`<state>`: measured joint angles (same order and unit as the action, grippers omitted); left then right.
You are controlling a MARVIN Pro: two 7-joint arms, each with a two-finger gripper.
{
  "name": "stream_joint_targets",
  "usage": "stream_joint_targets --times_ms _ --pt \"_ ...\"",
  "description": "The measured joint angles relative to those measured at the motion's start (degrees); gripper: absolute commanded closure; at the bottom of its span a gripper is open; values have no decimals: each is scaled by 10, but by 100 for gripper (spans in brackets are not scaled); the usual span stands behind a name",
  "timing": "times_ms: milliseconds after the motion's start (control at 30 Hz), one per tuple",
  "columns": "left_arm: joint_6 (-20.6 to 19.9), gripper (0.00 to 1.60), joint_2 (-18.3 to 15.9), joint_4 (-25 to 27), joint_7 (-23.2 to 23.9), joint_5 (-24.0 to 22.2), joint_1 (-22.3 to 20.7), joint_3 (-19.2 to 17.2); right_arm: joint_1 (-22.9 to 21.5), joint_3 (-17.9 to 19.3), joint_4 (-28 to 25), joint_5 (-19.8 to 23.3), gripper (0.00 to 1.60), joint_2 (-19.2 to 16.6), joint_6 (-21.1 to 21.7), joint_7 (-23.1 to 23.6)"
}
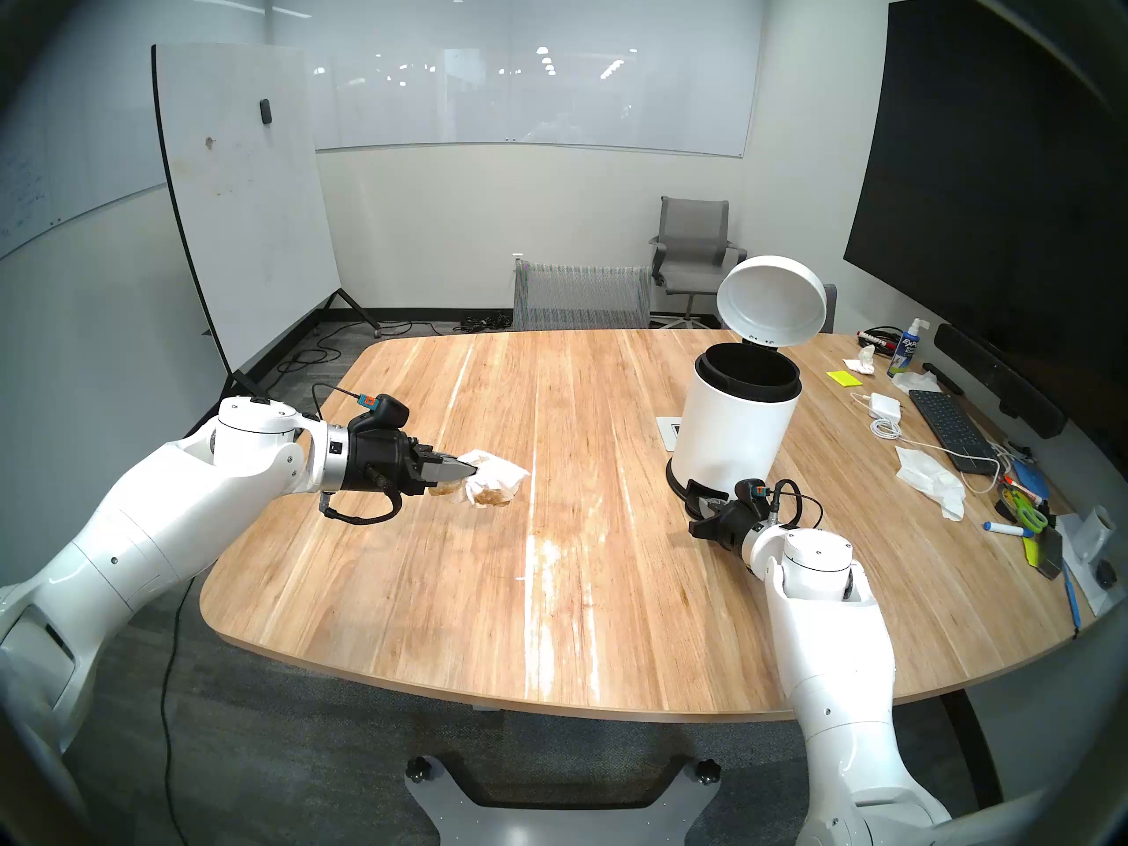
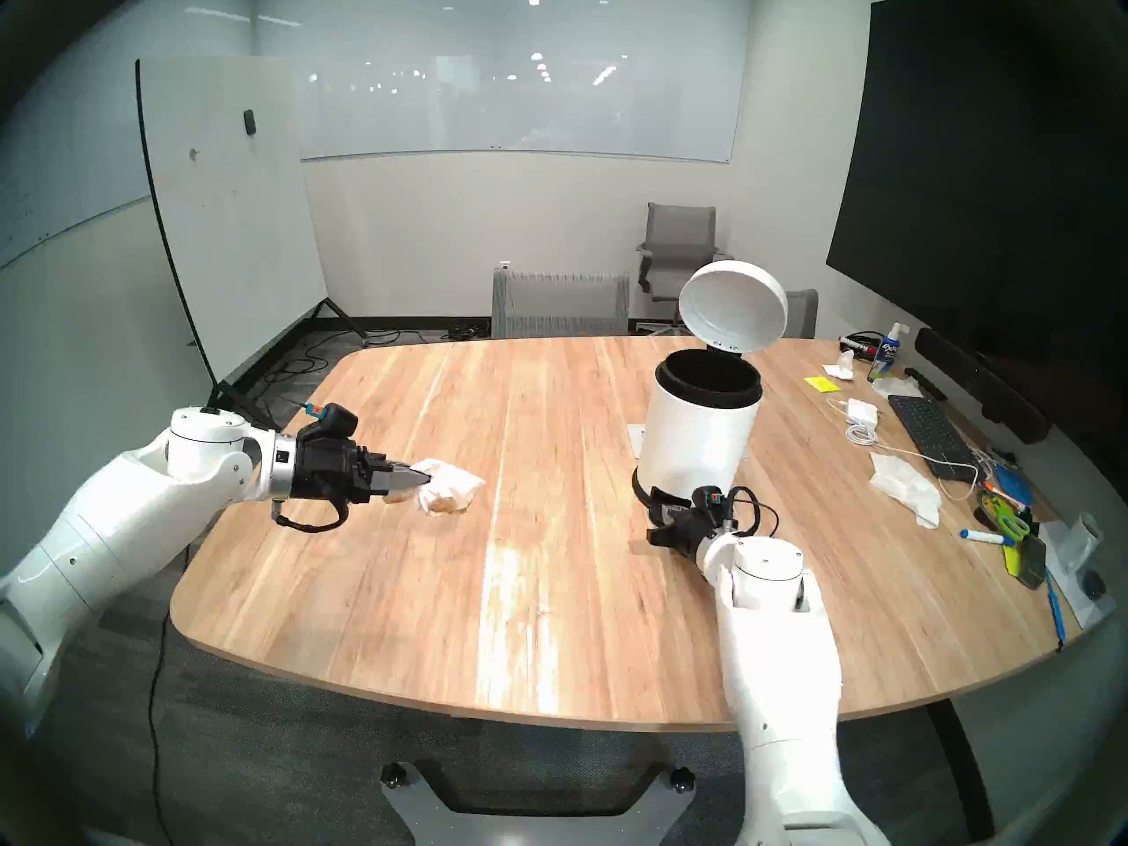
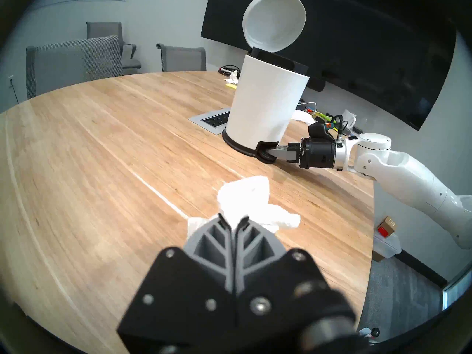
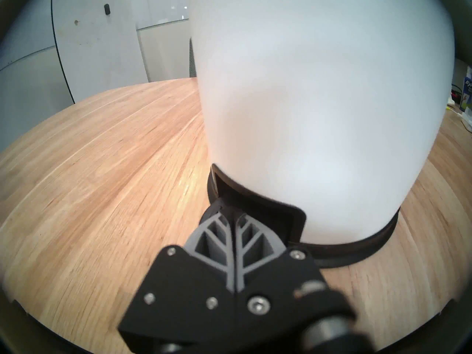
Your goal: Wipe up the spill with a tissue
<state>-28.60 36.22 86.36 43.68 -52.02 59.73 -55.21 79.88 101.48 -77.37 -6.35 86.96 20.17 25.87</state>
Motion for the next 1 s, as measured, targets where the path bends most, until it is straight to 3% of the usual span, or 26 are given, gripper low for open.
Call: stream_joint_targets --times_ms 533,1000 --pt "-49 160 36 31 -44 1 -22 9 0 0 0 0 160 0 0 0" --pt "-97 160 94 43 -98 14 -65 25 0 0 0 0 160 0 0 0"
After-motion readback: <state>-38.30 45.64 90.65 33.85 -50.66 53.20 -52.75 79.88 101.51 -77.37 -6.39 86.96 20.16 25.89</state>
